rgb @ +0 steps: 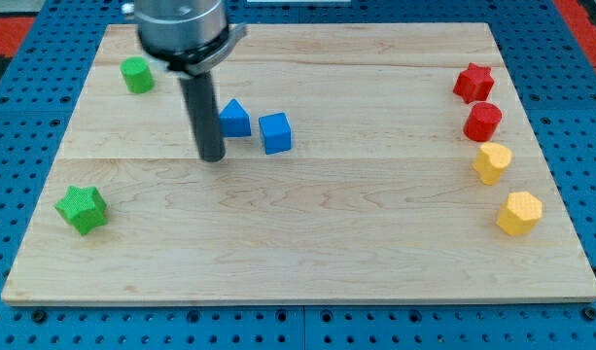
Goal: Push the green star towards the center
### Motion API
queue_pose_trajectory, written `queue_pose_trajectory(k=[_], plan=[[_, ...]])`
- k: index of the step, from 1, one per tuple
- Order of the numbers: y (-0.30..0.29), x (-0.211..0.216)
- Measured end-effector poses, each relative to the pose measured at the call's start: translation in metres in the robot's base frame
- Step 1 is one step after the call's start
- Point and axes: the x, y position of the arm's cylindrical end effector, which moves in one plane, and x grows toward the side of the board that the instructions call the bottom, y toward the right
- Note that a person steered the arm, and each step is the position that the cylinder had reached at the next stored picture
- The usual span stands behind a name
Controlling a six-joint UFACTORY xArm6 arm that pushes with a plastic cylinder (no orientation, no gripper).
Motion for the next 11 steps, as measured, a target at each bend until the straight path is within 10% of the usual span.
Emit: queue_pose_trajectory(k=[3,5,11], plan=[[0.0,0.102],[-0.137,0.142],[-0.081,0.052]])
